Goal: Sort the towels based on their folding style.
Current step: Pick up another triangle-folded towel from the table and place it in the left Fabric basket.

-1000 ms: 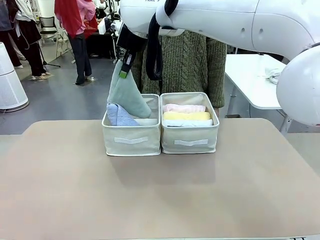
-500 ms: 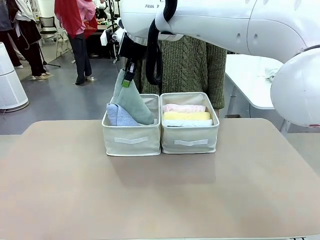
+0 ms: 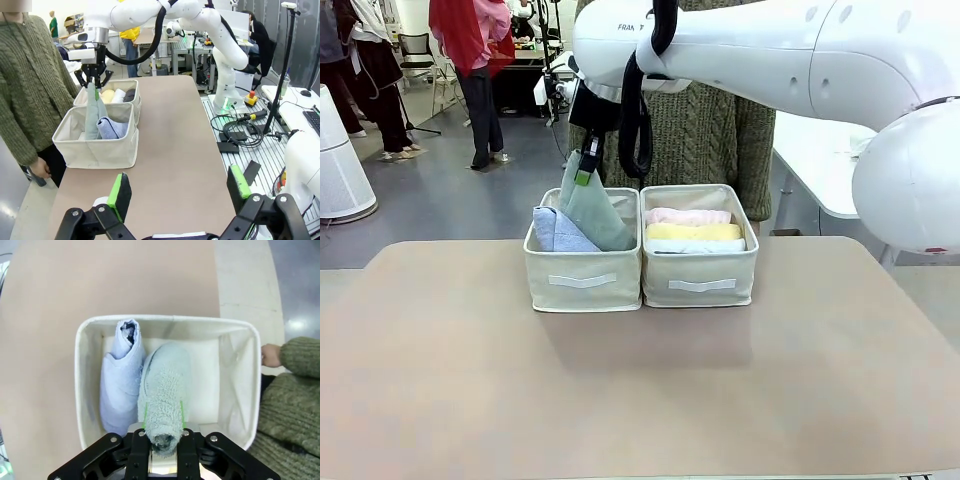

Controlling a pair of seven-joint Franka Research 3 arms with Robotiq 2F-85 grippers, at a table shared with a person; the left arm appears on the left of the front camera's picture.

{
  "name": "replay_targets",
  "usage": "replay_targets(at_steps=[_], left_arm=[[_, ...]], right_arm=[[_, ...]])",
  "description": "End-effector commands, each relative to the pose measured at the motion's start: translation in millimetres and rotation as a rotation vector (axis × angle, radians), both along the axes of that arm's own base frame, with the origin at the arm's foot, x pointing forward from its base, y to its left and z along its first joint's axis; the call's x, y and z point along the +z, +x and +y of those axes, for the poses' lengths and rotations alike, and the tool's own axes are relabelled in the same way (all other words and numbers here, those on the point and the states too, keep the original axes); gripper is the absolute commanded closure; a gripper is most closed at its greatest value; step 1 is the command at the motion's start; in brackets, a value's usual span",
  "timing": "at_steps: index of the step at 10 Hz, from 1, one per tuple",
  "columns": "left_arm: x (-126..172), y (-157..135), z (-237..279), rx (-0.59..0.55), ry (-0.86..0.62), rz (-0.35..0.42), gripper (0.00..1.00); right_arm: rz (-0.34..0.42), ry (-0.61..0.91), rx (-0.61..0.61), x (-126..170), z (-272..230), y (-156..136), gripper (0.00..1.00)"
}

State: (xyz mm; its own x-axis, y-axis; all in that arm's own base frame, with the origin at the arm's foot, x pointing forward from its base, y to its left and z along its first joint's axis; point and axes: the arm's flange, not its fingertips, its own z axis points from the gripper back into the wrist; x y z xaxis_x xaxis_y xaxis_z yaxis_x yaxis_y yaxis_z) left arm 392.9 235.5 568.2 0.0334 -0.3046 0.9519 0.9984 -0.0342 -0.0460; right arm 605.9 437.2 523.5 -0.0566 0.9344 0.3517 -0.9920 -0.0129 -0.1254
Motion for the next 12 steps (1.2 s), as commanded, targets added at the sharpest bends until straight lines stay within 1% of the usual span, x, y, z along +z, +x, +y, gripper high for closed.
replay_targets(at_steps=[1, 6, 9, 12], left_arm=[[2, -2, 3, 0.005, 0.001, -0.003, 0.0], [2, -2, 3, 0.005, 0.001, -0.003, 0.0], [2, -2, 3, 0.005, 0.001, -0.003, 0.0], [2, -2, 3, 0.005, 0.001, -0.003, 0.0]], right_arm=[[0.043, 0.034, 0.028, 4, 8, 9, 0.82], [0.076, 0.019, 0.027, -17, 11, 12, 0.82], [0.088, 0.016, 0.009, -31, 15, 20, 0.82], [0.123, 0.012, -0.003, -49, 17, 26, 0.82]])
